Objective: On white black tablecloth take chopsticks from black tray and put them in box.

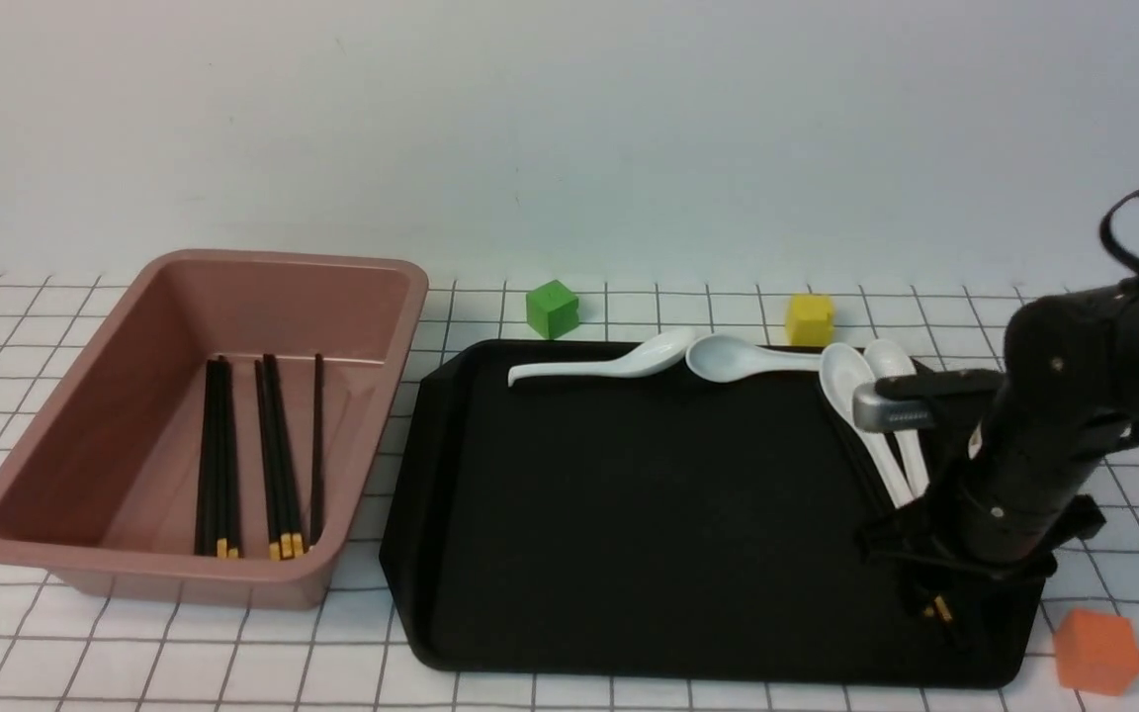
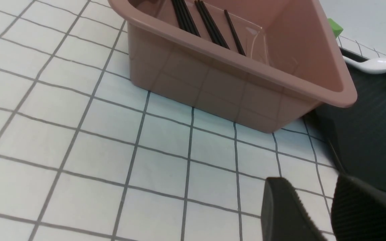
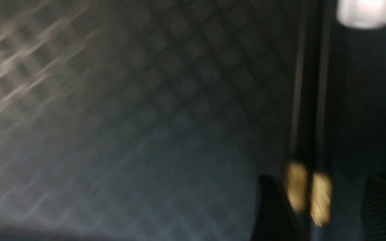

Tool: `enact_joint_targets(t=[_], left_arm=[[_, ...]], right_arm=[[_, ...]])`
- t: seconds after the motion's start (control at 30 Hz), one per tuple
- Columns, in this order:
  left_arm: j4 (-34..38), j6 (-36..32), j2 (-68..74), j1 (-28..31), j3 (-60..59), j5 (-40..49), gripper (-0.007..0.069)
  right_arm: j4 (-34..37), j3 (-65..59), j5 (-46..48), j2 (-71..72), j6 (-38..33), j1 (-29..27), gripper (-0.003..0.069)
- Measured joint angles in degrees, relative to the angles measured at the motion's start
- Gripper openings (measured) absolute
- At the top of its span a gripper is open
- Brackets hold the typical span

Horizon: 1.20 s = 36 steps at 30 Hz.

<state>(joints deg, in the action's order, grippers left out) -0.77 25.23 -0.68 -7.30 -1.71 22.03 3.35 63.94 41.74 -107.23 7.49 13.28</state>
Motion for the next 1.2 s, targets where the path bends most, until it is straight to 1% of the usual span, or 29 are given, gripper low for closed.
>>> enact_joint_targets(t=[0.1,0.17,0.2,0.27,0.3,0.4,0.5,0.6,0.63,0.73,0.8,0.83,0.87,1.0,1.07,1.13,1.2], left_arm=[[0.0,0.0,0.0,0.0,0.0,0.0,0.0238],[0.0,0.0,0.0,0.0,0.0,0.0,0.0238],[0.0,0.0,0.0,0.0,0.0,0.0,0.0238],[0.0,0.0,0.0,0.0,0.0,0.0,0.0238],[0.0,0.0,0.0,0.0,0.0,0.0,0.0238],[0.0,0.0,0.0,0.0,0.0,0.0,0.0238],[0.0,0.0,0.0,0.0,0.0,0.0,0.0238],[0.0,0.0,0.0,0.0,0.0,0.0,0.0238],[0.0,0.0,0.0,0.0,0.0,0.0,0.0238],[0.0,0.0,0.0,0.0,0.0,0.0,0.0238],[0.0,0.0,0.0,0.0,0.0,0.0,0.0238],[0.0,0.0,0.0,0.0,0.0,0.0,0.0238],[0.0,0.0,0.0,0.0,0.0,0.0,0.0238],[0.0,0.0,0.0,0.0,0.0,0.0,0.0238],[0.0,0.0,0.0,0.0,0.0,0.0,0.0238],[0.0,0.0,0.0,0.0,0.0,0.0,0.0238],[0.0,0.0,0.0,0.0,0.0,0.0,0.0238]], right_arm=[[-0.7,0.9,-0.5,-1.5,0.1,0.0,0.0351],[-1.1,1.1,-0.3,-1.8,0.1,0.0,0.0309],[-1.4,1.1,-0.1,-1.8,0.1,0.0,0.0272],[-1.7,1.1,0.4,-1.8,-0.1,0.0,0.0165],[-1.1,1.2,0.9,-1.3,-0.5,0.1,0.0133],[1.6,0.9,3.5,0.4,-2.0,1.6,0.0142],[5.7,1.6,7.1,4.7,-3.3,4.8,0.0142],[10.3,6.1,9.6,8.4,-3.8,9.8,0.0142],[10.6,6.5,9.7,8.5,-3.8,10.2,0.0142],[14.7,15.3,9.2,7.7,-4.0,17.0,0.0142],[16.9,21.4,7.0,5.2,-4.1,20.8,0.0142],[17.1,22.8,6.8,4.4,-4.1,21.2,0.0142],[18.5,28.7,4.1,0.9,-4.1,24.1,0.0142],[19.9,40.5,-3.3,-9.4,-4.0,29.3,0.0142],[20.0,47.5,-5.8,-16.0,-3.3,31.4,0.0142],[20.0,51.4,-6.1,-20.7,-2.8,32.4,0.0143],[20.0,55.1,-5.5,-24.8,-2.2,33.0,0.0164]])
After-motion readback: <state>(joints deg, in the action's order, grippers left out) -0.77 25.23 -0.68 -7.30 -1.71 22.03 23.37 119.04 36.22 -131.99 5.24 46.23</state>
